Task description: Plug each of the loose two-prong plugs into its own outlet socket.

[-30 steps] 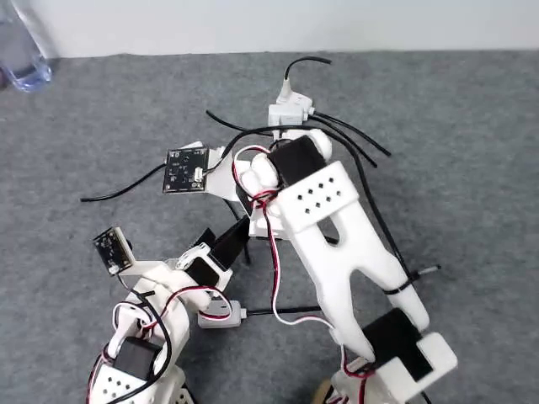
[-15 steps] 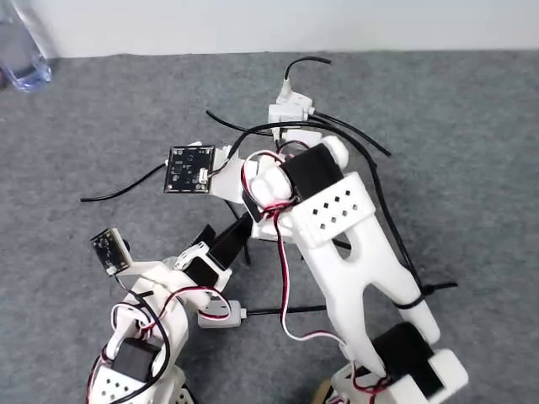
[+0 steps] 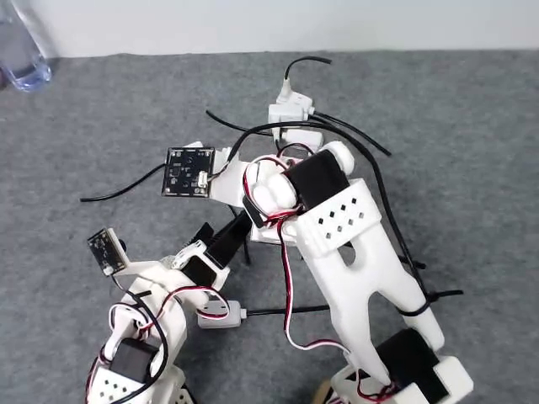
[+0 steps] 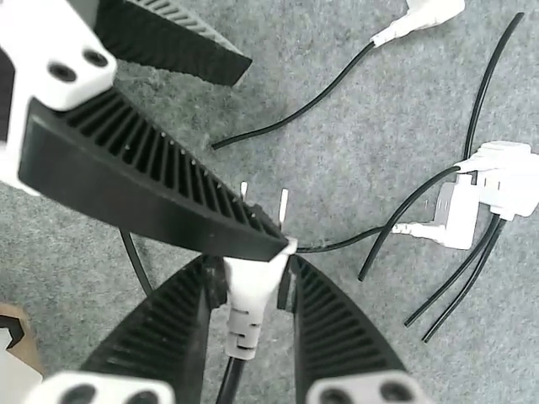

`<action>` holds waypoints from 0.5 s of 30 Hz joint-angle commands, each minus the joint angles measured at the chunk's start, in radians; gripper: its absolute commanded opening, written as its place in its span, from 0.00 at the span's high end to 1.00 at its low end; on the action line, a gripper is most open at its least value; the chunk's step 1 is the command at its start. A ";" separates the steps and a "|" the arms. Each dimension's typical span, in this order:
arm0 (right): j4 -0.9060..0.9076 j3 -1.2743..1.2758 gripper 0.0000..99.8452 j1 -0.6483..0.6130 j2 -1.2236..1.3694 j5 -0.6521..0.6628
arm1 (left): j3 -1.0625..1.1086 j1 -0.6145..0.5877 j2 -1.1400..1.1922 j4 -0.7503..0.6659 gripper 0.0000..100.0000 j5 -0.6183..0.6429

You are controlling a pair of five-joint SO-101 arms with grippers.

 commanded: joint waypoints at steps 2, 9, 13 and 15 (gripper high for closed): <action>0.041 -0.060 0.99 -0.012 -0.070 -0.011 | 0.007 0.008 0.012 0.012 0.59 0.003; 0.039 -0.060 0.99 -0.012 -0.125 -0.011 | 0.007 0.008 0.012 0.012 0.59 0.003; 0.041 -0.058 0.99 -0.012 -0.154 -0.011 | 0.007 0.008 0.012 0.012 0.59 0.003; 0.041 -0.057 0.99 -0.012 -0.160 -0.011 | 0.007 0.008 0.012 0.012 0.59 0.003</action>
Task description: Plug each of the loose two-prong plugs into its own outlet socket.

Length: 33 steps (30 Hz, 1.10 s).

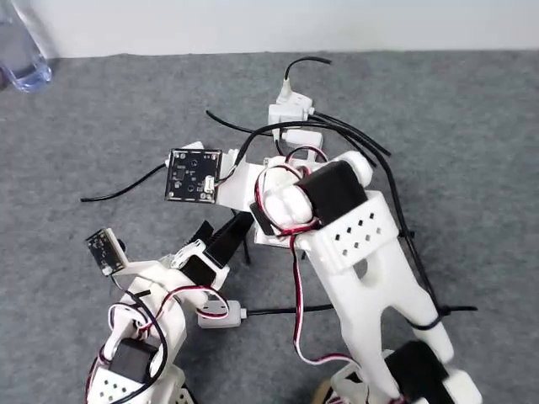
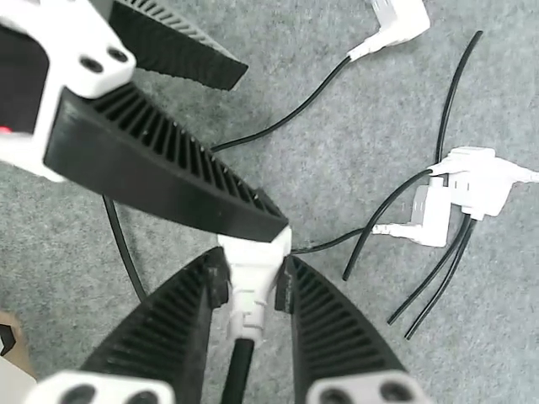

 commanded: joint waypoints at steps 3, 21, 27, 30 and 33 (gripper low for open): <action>0.039 -0.057 0.99 -0.012 -0.065 -0.011 | 0.013 0.008 0.014 0.012 0.59 0.003; 0.002 0.035 0.99 0.051 -0.013 0.025 | 0.013 0.005 0.008 0.012 0.59 0.003; 0.012 0.034 0.99 0.077 0.010 0.046 | 0.008 -0.087 0.008 -0.029 0.59 0.009; 0.025 0.021 0.99 0.048 0.012 0.048 | 0.008 -0.155 0.008 -0.029 0.59 0.003; 0.038 0.017 0.99 -0.002 0.016 0.046 | -0.015 -0.215 0.008 0.049 0.59 -0.046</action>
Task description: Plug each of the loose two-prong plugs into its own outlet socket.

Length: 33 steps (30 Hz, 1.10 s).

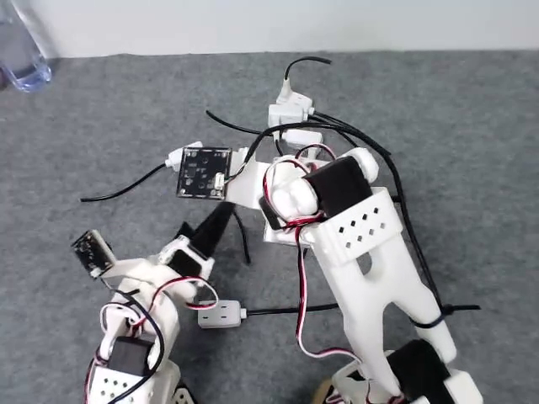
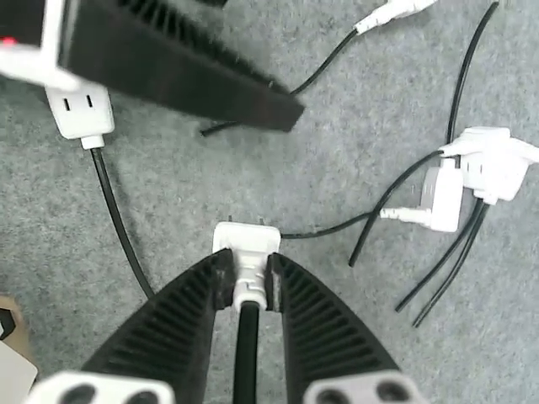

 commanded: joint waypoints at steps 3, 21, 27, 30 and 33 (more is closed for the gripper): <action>0.038 -0.025 0.99 -0.107 0.004 -0.006 | -0.079 -0.150 -0.006 0.203 0.59 -0.115; -0.074 0.146 0.99 -0.323 0.079 -0.063 | -0.008 -1.013 -0.005 0.164 0.59 -0.446; -0.133 0.186 0.99 -0.323 0.073 -0.057 | -0.007 -1.023 -0.002 0.201 0.59 -0.568; -0.127 0.178 0.99 -0.320 0.035 -0.057 | -0.013 -0.968 -0.006 0.201 0.59 -0.598; -0.122 0.178 0.99 -0.297 -0.012 -0.055 | -0.021 -0.953 -0.006 0.192 0.59 -0.671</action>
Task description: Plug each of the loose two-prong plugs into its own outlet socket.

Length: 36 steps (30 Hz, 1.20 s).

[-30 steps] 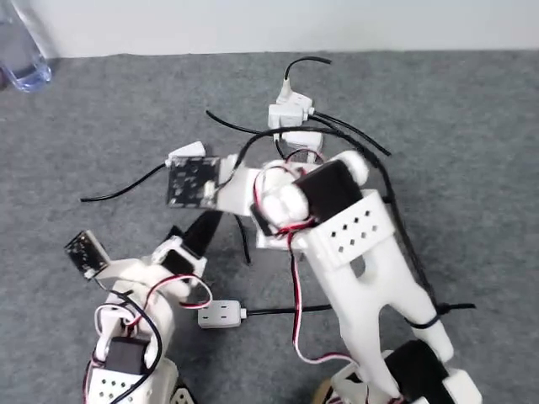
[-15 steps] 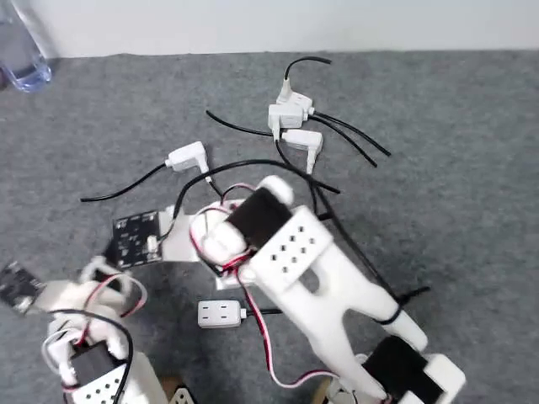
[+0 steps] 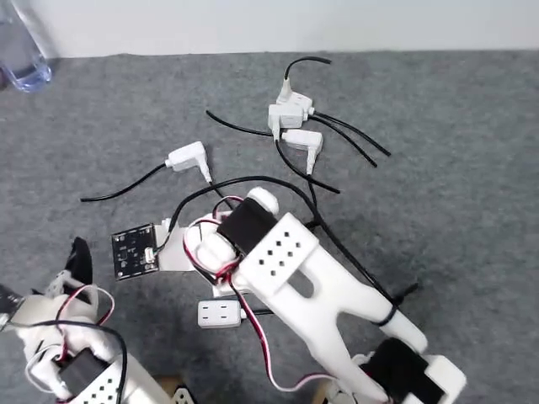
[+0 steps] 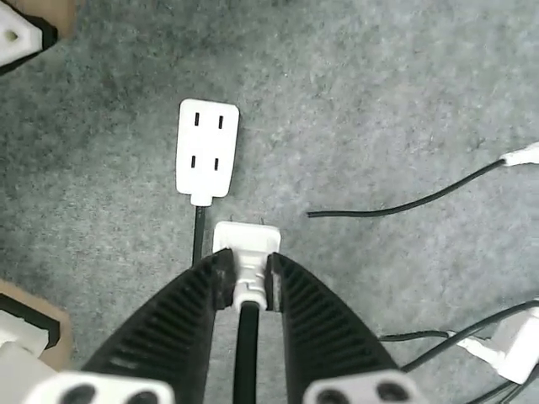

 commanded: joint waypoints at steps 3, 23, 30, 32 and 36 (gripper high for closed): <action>0.001 -0.015 0.99 0.077 -0.093 0.000 | -0.036 0.002 -0.008 -0.057 0.59 -0.064; 0.041 -0.029 0.99 0.199 -0.107 0.011 | -0.710 0.192 0.002 0.404 0.59 -0.192; 0.016 -0.023 0.99 0.252 -0.094 0.037 | -0.957 0.084 0.002 0.430 0.59 -0.193; 0.012 -0.023 0.99 0.255 -0.094 0.040 | -1.036 0.084 0.005 0.450 0.59 -0.212; 0.010 -0.023 0.99 0.252 -0.093 0.041 | -1.187 0.086 0.133 0.446 0.59 -0.213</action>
